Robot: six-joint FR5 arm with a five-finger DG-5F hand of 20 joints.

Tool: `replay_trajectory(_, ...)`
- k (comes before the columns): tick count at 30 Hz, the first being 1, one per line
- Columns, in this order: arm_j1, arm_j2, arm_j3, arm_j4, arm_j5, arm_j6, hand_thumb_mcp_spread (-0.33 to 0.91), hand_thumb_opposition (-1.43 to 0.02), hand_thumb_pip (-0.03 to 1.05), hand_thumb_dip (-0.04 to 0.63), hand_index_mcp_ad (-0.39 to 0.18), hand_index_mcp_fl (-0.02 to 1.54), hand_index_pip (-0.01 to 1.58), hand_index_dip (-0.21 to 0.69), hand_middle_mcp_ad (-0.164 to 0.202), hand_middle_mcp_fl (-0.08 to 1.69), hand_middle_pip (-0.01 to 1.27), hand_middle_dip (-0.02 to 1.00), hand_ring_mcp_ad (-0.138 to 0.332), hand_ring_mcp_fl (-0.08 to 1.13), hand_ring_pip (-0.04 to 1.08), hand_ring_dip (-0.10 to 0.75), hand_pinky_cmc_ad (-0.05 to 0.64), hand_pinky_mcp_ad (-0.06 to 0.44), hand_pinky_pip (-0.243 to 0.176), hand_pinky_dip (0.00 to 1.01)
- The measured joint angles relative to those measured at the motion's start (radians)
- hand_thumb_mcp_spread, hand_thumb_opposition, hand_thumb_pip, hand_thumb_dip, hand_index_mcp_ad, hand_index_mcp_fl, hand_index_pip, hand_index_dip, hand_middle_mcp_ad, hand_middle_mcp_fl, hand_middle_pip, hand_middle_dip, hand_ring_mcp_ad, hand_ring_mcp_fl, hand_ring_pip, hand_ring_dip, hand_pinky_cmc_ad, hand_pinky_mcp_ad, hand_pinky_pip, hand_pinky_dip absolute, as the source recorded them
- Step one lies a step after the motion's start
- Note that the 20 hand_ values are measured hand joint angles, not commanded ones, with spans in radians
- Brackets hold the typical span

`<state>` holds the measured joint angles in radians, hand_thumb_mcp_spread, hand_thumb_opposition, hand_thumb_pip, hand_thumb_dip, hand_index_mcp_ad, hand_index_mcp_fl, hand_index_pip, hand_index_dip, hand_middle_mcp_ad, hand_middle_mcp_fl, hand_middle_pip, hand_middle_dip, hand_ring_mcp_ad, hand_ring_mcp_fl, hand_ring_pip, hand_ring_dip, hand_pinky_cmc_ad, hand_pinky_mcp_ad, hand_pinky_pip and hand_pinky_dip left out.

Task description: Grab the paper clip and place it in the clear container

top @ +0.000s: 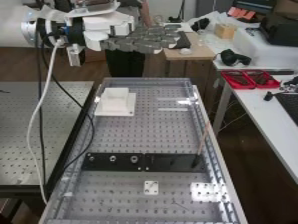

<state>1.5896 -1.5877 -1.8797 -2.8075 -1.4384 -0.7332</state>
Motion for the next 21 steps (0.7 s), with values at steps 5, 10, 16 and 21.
replay_trajectory(5, -0.003, -0.008, -0.036, 0.064, 0.015, -0.009, -0.01, -0.01, 0.02, 0.000, 0.019, -0.01, 0.02, -0.012, 0.054, -0.01, 0.00, 0.04, 0.051, 0.00, 0.01, 0.014, 0.030, 0.033, 0.002, 0.02)
replay_trajectory(10, -0.017, -0.026, -0.047, 0.083, 0.026, -0.011, 0.33, -0.36, 0.54, 0.187, -0.033, -0.01, 0.05, -0.026, 0.037, 0.22, 0.07, 0.24, 0.037, 0.00, 0.06, 0.052, 0.087, 0.086, 0.005, 0.09)
replay_trajectory(16, -0.033, -0.052, -0.047, 0.078, 0.031, -0.011, 0.45, -0.65, 0.63, 0.278, -0.089, 0.01, 0.08, -0.061, 0.035, 0.29, 0.09, 0.43, 0.033, 0.05, 0.08, 0.119, 0.216, 0.176, 0.002, 0.13)
replay_trajectory(21, -0.050, -0.078, -0.046, 0.080, 0.031, -0.017, 0.46, -0.74, 0.64, 0.300, -0.094, 0.01, 0.09, -0.063, 0.031, 0.32, 0.10, 0.51, 0.031, 0.05, 0.09, 0.147, 0.267, 0.213, 0.005, 0.14)
